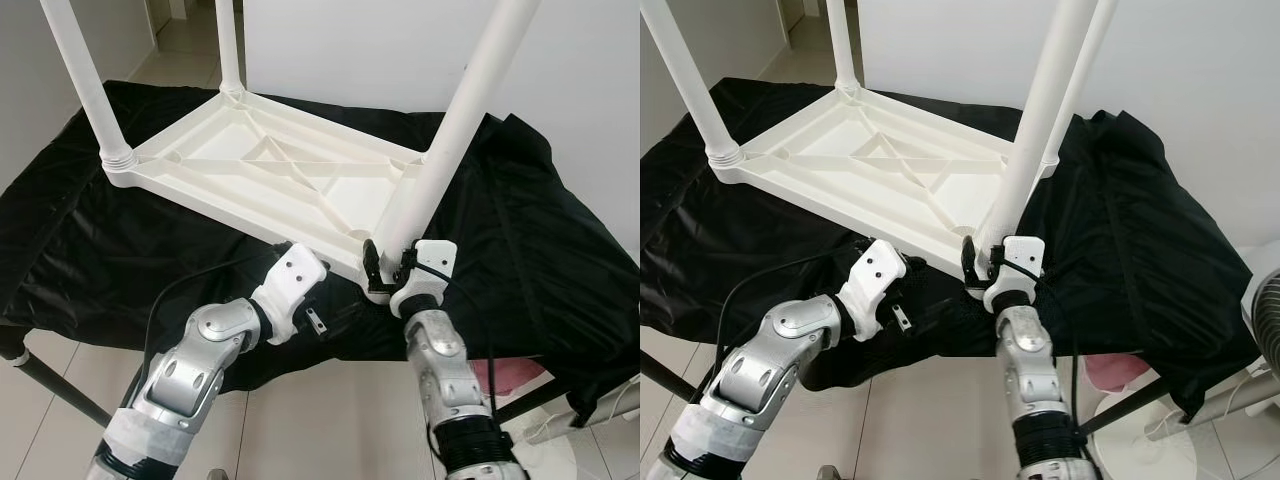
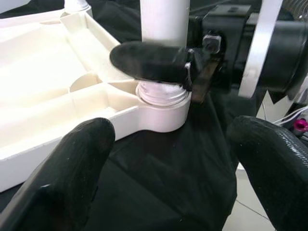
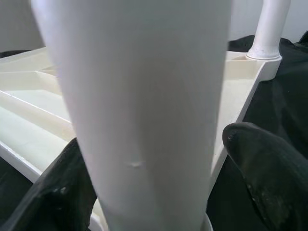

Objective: Building children table

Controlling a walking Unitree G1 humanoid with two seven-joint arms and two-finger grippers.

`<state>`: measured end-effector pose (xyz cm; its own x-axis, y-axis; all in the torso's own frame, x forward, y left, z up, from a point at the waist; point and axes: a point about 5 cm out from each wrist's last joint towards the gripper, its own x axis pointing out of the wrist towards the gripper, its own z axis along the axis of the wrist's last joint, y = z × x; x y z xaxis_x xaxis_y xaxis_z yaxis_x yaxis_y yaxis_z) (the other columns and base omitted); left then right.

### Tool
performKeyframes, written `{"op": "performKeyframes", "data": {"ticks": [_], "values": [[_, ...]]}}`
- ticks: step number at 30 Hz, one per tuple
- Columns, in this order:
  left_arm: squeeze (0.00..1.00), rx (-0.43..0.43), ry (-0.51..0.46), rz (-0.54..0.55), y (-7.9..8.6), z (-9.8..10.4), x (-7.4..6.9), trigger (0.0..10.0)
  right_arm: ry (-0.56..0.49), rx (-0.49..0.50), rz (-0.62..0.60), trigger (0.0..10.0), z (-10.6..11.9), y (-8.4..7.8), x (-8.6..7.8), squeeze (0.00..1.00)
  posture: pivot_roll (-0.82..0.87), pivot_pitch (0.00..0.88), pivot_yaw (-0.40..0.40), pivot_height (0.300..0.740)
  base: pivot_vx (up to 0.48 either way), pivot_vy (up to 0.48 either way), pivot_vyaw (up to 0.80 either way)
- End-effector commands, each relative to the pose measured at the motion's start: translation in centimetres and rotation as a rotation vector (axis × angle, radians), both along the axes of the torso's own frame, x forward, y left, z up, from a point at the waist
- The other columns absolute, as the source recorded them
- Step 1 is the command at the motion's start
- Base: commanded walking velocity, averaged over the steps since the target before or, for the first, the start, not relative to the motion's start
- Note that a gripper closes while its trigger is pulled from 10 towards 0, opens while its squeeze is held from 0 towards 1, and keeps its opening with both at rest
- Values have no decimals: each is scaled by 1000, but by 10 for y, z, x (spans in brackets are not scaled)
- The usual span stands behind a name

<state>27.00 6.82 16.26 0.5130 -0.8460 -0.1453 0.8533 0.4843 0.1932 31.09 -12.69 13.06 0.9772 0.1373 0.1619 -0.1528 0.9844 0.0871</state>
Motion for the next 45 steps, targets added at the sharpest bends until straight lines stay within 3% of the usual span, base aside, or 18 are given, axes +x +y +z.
{"op": "performKeyframes", "data": {"ticks": [1, 6, 12, 22, 23, 24, 25, 26, 27, 35, 36, 37, 45], "values": [[0, 13, 4, 10, 0, -2, -2, 10000, 3, 6, 63, 10000, 0, -2, 1, 0, 52, 54, -81, 740, 0, 0, 0], [0, 15, 3, 15, 1, -2, -1, 10000, -4, -14, 136, 10000, 1, -5, 2, 0, 54, 54, -82, 740, 0, 0, 0], [0, 7, 2, 24, 0, -1, 0, 10000, -13, -125, 297, 10000, 6, -23, 15, 0, 55, 51, -85, 740, 0, 0, 0], [0, 6, -4, 19, -1, 1, 2, 10000, 25, -194, 449, 10000, 6, -21, 28, 0, 50, 46, -81, 740, 0, 0, 0], [0, 5, -5, 19, -2, 1, 2, 10000, 30, -200, 469, 8980, 4, -20, 28, 0, 53, 44, -81, 740, 0, 0, 0], [0, 5, -5, 19, -2, 1, 2, 10000, 30, -200, 469, 8980, 4, -20, 28, 0, 53, 44, -81, 740, 0, 0, 0], [0, 5, -7, 19, -2, 2, 2, 10000, 37, -208, 484, 3059, 3, -19, 29, 0, 57, 44, -82, 740, 0, 0, 0], [0, 5, -7, 19, -2, 2, 2, 10000, 37, -208, 484, 3059, 3, -19, 29, 0, 57, 44, -82, 740, 0, 0, 0], [0, 4, -8, 19, -2, 2, 2, 10000, 42, -213, 488, 0, 1, -19, 30, 0, 57, 44, -82, 740, 0, 0, 0], [0, 0, -10, 27, -2, 2, 0, 10000, 50, -226, 471, 0, -2, -22, 32, 0, 68, 46, -91, 740, 0, 0, 0], [0, 0, -9, 28, -1, 2, 0, 10000, 55, -219, 472, 8039, -3, -22, 32, 0, 68, 49, -93, 740, 0, 0, 0], [0, 0, -8, 29, -1, 2, 0, 10000, 55, -208, 467, 10000, -4, -21, 31, 0, 68, 49, -93, 740, 0, 0, 0], [0, -3, -6, 29, -2, 1, 0, 10000, 70, -198, 411, 10000, -8, -21, 30, 0, 61, 48, -93, 740, 0, 0, 0]]}}
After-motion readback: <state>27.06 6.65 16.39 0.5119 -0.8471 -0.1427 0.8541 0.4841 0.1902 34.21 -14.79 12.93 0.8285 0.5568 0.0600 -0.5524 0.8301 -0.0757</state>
